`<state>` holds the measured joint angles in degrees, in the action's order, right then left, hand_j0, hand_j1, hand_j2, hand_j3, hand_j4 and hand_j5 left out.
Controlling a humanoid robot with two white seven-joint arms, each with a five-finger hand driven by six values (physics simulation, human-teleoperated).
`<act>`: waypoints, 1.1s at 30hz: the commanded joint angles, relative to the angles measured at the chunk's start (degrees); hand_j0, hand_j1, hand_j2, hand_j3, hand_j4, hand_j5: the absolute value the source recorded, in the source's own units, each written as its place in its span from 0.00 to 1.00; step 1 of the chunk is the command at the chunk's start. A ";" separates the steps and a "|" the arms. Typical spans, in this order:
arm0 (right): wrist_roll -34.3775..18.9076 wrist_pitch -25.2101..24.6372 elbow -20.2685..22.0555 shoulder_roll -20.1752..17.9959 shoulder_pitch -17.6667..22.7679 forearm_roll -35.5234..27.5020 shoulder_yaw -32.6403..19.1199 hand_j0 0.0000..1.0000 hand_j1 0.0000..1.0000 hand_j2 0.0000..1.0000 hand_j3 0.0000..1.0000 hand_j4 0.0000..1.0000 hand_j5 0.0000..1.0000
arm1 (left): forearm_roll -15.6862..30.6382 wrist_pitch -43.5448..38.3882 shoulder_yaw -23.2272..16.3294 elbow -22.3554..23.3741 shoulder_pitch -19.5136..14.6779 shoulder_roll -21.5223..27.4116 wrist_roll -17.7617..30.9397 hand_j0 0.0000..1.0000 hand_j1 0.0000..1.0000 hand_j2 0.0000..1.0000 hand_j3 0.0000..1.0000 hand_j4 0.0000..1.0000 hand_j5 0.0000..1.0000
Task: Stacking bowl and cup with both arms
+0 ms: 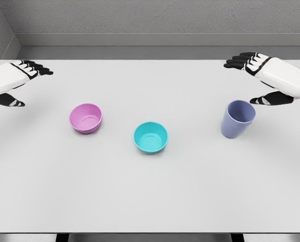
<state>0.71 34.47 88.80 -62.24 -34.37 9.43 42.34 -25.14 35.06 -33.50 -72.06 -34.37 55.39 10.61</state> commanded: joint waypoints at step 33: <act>-0.62 0.53 2.60 0.45 4.75 -0.55 -7.62 1.00 1.00 1.00 1.00 1.00 1.00 | 4.48 -0.06 -2.53 -0.01 -2.29 -11.88 18.66 1.00 1.00 1.00 1.00 1.00 1.00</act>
<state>0.08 35.01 91.37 -61.73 -29.62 9.26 34.80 -20.87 35.13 -36.03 -72.13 -36.65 43.84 29.24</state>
